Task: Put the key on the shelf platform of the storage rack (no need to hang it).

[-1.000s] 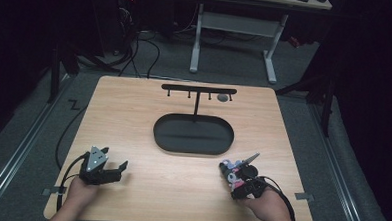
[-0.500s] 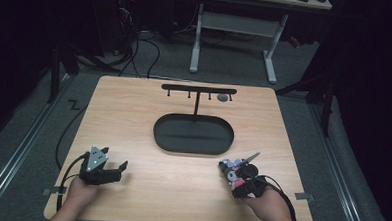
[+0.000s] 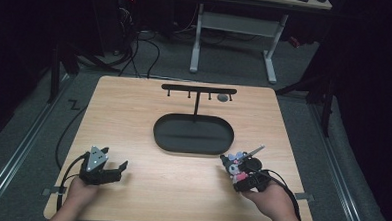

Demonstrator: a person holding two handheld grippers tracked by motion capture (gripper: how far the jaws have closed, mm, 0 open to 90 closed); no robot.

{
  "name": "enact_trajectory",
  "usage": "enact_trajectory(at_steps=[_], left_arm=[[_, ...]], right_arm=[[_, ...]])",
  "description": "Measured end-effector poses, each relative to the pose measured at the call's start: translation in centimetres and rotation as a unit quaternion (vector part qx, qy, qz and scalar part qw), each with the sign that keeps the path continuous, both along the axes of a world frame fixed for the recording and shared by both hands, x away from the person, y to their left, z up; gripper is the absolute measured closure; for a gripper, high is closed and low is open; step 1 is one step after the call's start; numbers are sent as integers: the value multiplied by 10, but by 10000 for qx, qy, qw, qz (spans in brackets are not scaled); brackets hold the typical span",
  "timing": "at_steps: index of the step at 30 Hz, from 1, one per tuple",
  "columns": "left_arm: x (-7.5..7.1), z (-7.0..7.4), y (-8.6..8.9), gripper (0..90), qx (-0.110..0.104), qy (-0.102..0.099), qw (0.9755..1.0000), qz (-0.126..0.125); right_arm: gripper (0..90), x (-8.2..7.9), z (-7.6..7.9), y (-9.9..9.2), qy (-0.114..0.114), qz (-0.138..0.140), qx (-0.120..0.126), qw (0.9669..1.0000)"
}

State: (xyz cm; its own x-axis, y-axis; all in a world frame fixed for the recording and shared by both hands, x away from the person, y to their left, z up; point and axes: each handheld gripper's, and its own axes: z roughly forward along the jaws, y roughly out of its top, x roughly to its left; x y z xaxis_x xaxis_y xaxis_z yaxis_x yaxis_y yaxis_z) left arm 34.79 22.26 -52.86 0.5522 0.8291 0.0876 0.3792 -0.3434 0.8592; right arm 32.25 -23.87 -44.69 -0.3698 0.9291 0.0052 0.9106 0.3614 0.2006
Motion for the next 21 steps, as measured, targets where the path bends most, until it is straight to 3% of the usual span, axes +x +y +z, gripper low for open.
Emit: enact_trajectory(at_steps=[21], left_arm=[[0, 0, -1, 154, 14, -1, 10000, -9]], right_arm=[[505, 25, 20, 18, -323, 111, 126, 9993]])
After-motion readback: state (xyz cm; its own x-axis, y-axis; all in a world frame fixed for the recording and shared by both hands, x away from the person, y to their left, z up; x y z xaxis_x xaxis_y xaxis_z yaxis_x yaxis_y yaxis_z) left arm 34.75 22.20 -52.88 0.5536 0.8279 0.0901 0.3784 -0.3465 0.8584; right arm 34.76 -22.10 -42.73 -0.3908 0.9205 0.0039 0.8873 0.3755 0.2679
